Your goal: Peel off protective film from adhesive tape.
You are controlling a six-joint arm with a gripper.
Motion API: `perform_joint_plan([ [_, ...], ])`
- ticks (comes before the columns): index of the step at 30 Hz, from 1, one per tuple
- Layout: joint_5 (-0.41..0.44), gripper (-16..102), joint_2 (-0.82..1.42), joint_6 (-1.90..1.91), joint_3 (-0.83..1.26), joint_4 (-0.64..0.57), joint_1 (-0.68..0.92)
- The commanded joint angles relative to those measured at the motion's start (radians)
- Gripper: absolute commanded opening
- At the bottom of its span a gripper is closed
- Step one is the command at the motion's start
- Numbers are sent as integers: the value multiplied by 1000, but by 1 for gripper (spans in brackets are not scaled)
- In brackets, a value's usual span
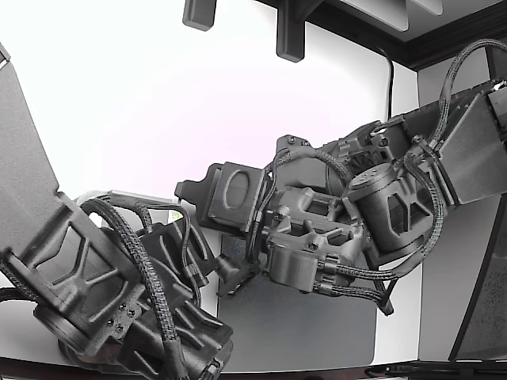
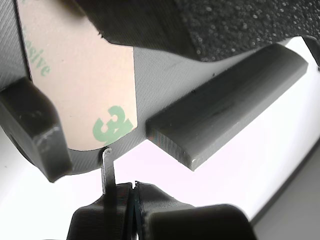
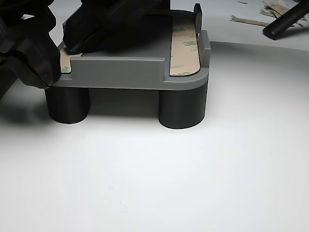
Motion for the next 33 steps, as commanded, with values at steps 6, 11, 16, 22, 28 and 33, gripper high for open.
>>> perform_joint_plan([
  [6,5,-11,15,3,-34,-5,-6],
  [11,5,-11,15,5,-35,-6,-5],
  [16,6,-11,11,9,-38,-6,-2],
  [22,8,-11,8,12,-41,-6,-2],
  [28,9,-11,6,14,-41,-2,2],
  [33,12,-11,5,12,-43,0,2],
])
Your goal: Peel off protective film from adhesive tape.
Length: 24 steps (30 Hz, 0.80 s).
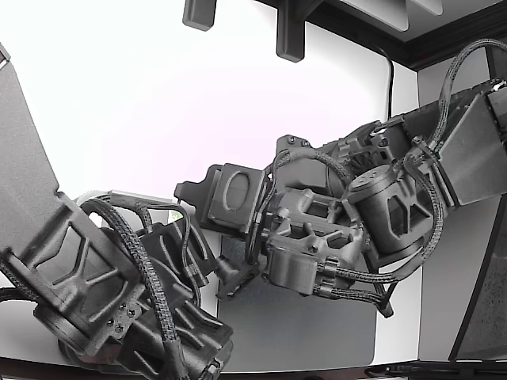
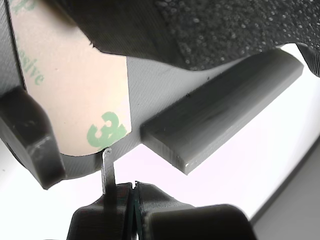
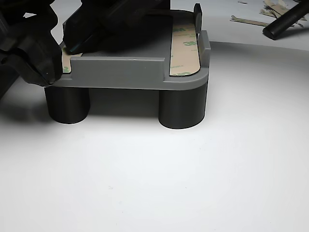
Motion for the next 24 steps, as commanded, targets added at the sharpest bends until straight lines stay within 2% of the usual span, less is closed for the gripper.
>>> perform_joint_plan([
  [1,5,-11,14,0,-32,-2,-6],
  [24,5,-11,8,6,-38,-2,-6],
])
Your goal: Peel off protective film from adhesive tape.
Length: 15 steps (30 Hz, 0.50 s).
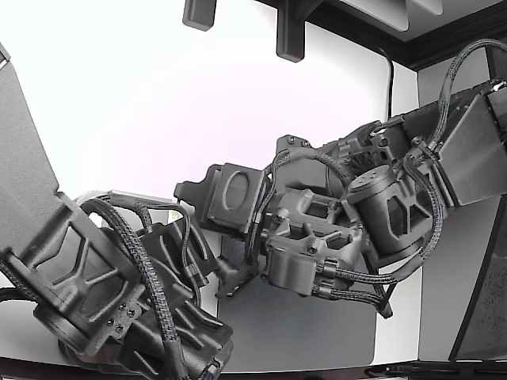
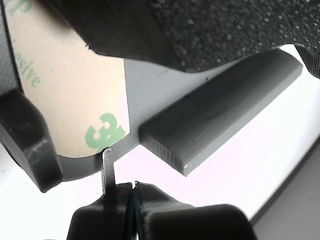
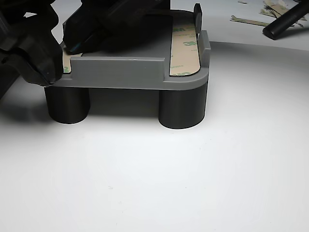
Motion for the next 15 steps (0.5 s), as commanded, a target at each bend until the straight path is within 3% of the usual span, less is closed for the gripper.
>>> perform_joint_plan([
  [1,3,-11,15,2,-32,-3,-6],
  [15,5,-11,12,3,-34,6,-5],
])
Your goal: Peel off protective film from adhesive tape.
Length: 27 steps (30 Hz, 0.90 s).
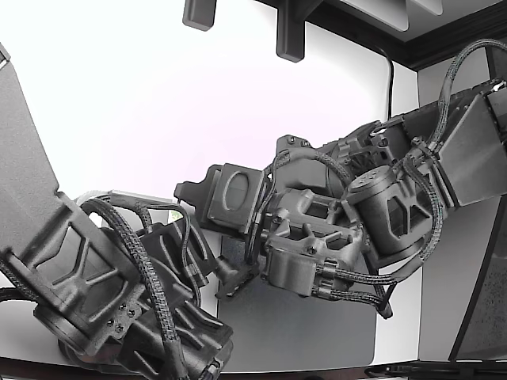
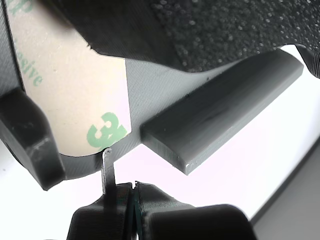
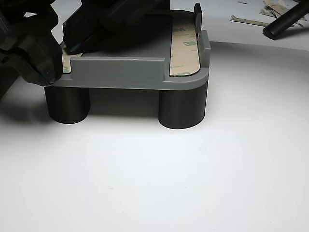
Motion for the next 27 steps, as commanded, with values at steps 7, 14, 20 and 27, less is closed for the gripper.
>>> perform_joint_plan([
  [7,6,-11,12,3,-31,0,-6],
  [14,8,-11,6,9,-34,0,0],
  [20,9,-11,5,12,-37,2,2],
  [27,9,-11,5,12,-40,5,3],
])
